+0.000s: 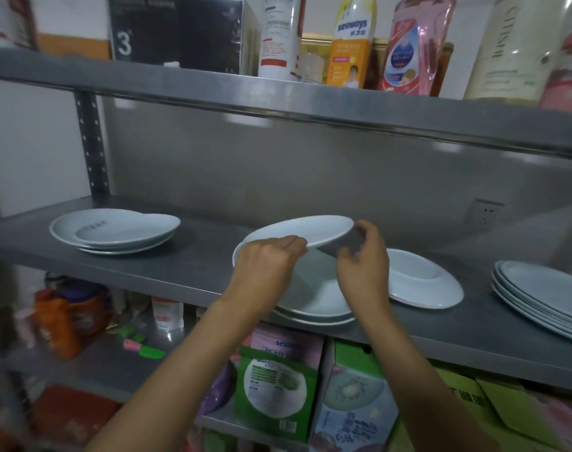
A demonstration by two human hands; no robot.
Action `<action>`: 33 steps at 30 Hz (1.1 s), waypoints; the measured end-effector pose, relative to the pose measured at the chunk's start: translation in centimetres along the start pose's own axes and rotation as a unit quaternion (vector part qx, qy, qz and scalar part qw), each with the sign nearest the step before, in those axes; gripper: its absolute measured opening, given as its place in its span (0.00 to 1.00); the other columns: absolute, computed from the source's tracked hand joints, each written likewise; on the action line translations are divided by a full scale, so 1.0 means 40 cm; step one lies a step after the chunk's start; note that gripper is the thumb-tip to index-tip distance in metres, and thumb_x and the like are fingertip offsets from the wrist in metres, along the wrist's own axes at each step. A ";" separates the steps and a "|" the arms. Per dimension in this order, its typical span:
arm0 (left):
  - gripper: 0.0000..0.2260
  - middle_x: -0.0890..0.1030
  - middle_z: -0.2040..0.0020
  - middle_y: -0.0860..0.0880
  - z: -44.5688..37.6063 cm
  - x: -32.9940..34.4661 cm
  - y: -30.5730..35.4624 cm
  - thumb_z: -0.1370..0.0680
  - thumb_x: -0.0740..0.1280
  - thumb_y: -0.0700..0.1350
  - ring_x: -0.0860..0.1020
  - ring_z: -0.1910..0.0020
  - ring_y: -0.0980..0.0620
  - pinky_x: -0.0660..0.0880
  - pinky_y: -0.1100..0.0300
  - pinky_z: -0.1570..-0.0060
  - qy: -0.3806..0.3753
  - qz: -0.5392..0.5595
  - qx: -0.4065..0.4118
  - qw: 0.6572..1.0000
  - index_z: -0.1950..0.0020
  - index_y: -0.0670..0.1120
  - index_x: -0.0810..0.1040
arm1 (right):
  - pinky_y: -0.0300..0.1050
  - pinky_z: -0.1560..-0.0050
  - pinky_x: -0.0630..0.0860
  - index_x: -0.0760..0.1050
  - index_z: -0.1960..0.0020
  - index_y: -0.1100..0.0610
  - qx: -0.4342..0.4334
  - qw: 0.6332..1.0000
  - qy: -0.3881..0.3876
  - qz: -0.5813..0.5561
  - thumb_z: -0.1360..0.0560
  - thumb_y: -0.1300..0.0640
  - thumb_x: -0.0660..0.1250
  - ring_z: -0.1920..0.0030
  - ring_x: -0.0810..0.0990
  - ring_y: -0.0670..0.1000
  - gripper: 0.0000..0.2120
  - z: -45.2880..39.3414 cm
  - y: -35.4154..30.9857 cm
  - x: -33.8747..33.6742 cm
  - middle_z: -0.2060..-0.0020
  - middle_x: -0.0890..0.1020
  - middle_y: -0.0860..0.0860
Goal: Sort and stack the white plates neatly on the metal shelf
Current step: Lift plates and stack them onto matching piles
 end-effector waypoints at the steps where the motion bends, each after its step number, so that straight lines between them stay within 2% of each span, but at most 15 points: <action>1: 0.08 0.74 0.72 0.51 0.000 -0.012 -0.015 0.28 0.69 0.40 0.71 0.76 0.50 0.57 0.63 0.75 0.017 -0.006 -0.007 1.000 0.66 0.48 0.75 | 0.41 0.40 0.68 0.69 0.34 0.54 -0.001 1.000 -0.004 -0.014 0.28 0.65 0.61 0.38 0.72 0.50 0.23 -0.004 -0.012 0.012 0.37 0.74 0.50; 4: 0.06 0.75 0.69 0.50 0.003 -0.031 -0.069 0.24 0.67 0.40 0.72 0.73 0.49 0.67 0.58 0.77 0.041 -0.017 -0.024 0.999 0.61 0.47 0.77 | 0.48 0.34 0.68 0.67 0.31 0.55 -0.002 0.999 -0.025 -0.036 0.28 0.63 0.62 0.34 0.71 0.52 0.25 -0.023 -0.054 0.048 0.34 0.73 0.51; 6: 0.04 0.76 0.68 0.50 0.004 -0.043 -0.114 0.25 0.68 0.38 0.73 0.72 0.49 0.69 0.55 0.75 0.031 -0.039 -0.034 0.998 0.59 0.47 0.78 | 0.47 0.33 0.67 0.66 0.30 0.56 -0.004 0.999 -0.048 -0.023 0.27 0.62 0.63 0.33 0.69 0.52 0.25 -0.035 -0.083 0.078 0.33 0.71 0.51; 9: 0.05 0.75 0.69 0.50 0.013 -0.071 -0.189 0.27 0.69 0.37 0.72 0.73 0.49 0.67 0.56 0.76 0.015 -0.080 -0.044 0.996 0.59 0.47 0.77 | 0.42 0.36 0.64 0.66 0.30 0.56 -0.019 0.994 -0.105 -0.005 0.26 0.61 0.64 0.32 0.68 0.51 0.25 -0.028 -0.134 0.141 0.32 0.70 0.51; 12: 0.10 0.72 0.72 0.50 0.036 -0.102 -0.275 0.34 0.68 0.33 0.67 0.74 0.50 0.62 0.59 0.77 0.002 -0.118 -0.055 0.991 0.63 0.47 0.74 | 0.44 0.34 0.64 0.66 0.30 0.58 -0.055 0.986 -0.156 0.009 0.27 0.60 0.64 0.31 0.67 0.53 0.25 -0.001 -0.199 0.226 0.32 0.70 0.52; 15: 0.08 0.76 0.69 0.49 0.090 -0.120 -0.390 0.31 0.68 0.34 0.73 0.71 0.47 0.69 0.55 0.74 -0.017 -0.130 -0.085 0.988 0.61 0.47 0.75 | 0.45 0.36 0.66 0.69 0.33 0.58 -0.098 0.979 -0.178 0.011 0.27 0.60 0.64 0.33 0.68 0.53 0.22 0.043 -0.273 0.320 0.35 0.71 0.52; 19: 0.03 0.81 0.63 0.48 0.167 -0.146 -0.543 0.25 0.68 0.38 0.78 0.66 0.46 0.74 0.54 0.70 -0.022 -0.123 -0.096 0.988 0.56 0.46 0.79 | 0.38 0.42 0.65 0.71 0.36 0.56 -0.122 0.969 -0.212 0.015 0.27 0.59 0.64 0.35 0.69 0.50 0.19 0.106 -0.345 0.469 0.37 0.72 0.49; 22: 0.06 0.79 0.67 0.47 0.187 -0.176 -0.625 0.28 0.73 0.36 0.77 0.71 0.47 0.66 0.62 0.72 -0.017 -0.127 -0.085 0.988 0.61 0.45 0.78 | 0.39 0.44 0.65 0.73 0.39 0.57 -0.132 0.967 -0.218 0.025 0.27 0.59 0.64 0.37 0.71 0.51 0.16 0.136 -0.369 0.574 0.39 0.73 0.51; 24: 0.08 0.78 0.69 0.48 0.202 -0.182 -0.680 0.31 0.75 0.35 0.76 0.73 0.48 0.62 0.63 0.72 -0.035 -0.140 -0.083 0.986 0.62 0.45 0.77 | 0.40 0.42 0.66 0.74 0.40 0.58 -0.118 0.967 -0.223 0.036 0.27 0.60 0.65 0.38 0.71 0.52 0.16 0.148 -0.357 0.636 0.40 0.74 0.52; 27: 0.08 0.78 0.69 0.48 0.232 -0.163 -0.763 0.31 0.75 0.34 0.75 0.73 0.47 0.67 0.61 0.74 -0.076 -0.138 -0.085 0.984 0.61 0.44 0.78 | 0.42 0.41 0.67 0.74 0.40 0.60 -0.083 0.969 -0.228 0.050 0.28 0.62 0.64 0.38 0.71 0.54 0.16 0.160 -0.324 0.705 0.41 0.75 0.54; 31: 0.12 0.77 0.69 0.49 0.259 -0.139 -0.834 0.36 0.76 0.32 0.74 0.73 0.47 0.61 0.63 0.72 -0.127 -0.139 -0.079 0.979 0.61 0.45 0.78 | 0.43 0.42 0.68 0.75 0.42 0.61 -0.049 0.968 -0.237 0.068 0.28 0.63 0.65 0.39 0.73 0.56 0.15 0.183 -0.296 0.766 0.43 0.76 0.56; 33: 0.14 0.79 0.67 0.49 0.271 -0.124 -0.851 0.38 0.76 0.31 0.75 0.72 0.48 0.63 0.62 0.73 -0.151 -0.140 -0.068 0.976 0.60 0.45 0.79 | 0.43 0.41 0.67 0.75 0.41 0.61 -0.048 0.968 -0.234 0.073 0.28 0.63 0.65 0.39 0.73 0.55 0.15 0.189 -0.287 0.779 0.42 0.76 0.56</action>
Point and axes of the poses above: each hand's wrist, its own z-axis away from the middle knuckle, its own x-axis out of the palm, y = z × x, the point moved 9 cm from there along -z, towards the middle knuckle
